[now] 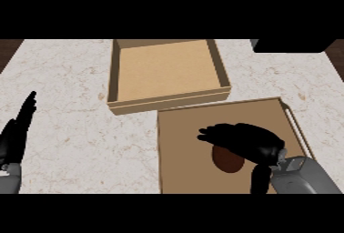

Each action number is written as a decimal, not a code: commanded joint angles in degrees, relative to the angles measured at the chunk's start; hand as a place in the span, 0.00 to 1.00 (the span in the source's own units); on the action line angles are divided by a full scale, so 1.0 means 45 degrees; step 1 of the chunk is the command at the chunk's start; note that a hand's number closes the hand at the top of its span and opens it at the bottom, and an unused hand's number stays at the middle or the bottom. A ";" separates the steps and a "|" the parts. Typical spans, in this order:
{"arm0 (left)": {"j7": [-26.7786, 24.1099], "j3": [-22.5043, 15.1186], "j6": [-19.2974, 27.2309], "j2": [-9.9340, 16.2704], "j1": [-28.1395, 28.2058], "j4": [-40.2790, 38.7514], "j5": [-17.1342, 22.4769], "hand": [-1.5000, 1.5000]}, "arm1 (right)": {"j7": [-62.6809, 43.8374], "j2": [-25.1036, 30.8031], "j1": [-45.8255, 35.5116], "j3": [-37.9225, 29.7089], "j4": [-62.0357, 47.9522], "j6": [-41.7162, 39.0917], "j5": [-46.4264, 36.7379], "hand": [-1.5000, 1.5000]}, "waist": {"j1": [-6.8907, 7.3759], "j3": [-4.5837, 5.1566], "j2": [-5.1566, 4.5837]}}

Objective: Pick the cupcake from the tray and place it in the cardboard box

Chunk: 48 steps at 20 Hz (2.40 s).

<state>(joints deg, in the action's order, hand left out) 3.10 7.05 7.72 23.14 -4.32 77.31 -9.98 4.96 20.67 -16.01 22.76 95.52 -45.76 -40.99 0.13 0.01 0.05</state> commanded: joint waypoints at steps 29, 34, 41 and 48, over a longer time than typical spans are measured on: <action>0.0091 0.0741 -0.0548 -0.0060 0.0055 0.0010 -0.0286 0.50 | -1.3269 -0.4575 0.1332 -0.1286 0.2151 0.6910 -0.8739 1.00 | -0.0218 0.0023 0.0106; -0.0181 0.0660 -0.0620 -0.0231 0.0103 -0.0230 -0.0323 0.50 | -1.3886 -0.4587 -0.0495 0.0554 0.3248 0.6961 -1.0561 1.00 | -0.0048 0.0020 0.0039; 0.0319 0.0401 -0.0456 -0.0674 -0.0317 0.0197 -0.0620 0.50 | -1.4172 -0.4590 -0.5051 -0.0438 0.0719 0.6444 -0.8121 1.00 | 0.0175 0.0002 -0.0025; 0.0732 -0.0013 -0.0155 -0.0967 -0.0735 0.0403 -0.1144 0.50 | -1.4611 -0.4591 -0.7946 -0.1443 -0.2682 0.9902 -0.6063 1.00 | 0.0437 -0.0004 -0.0082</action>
<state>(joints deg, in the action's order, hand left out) 3.35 9.25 5.17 20.86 -6.58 76.52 -13.04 -56.93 0.15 -44.22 17.94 91.34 -8.08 -72.68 1.33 0.03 -0.21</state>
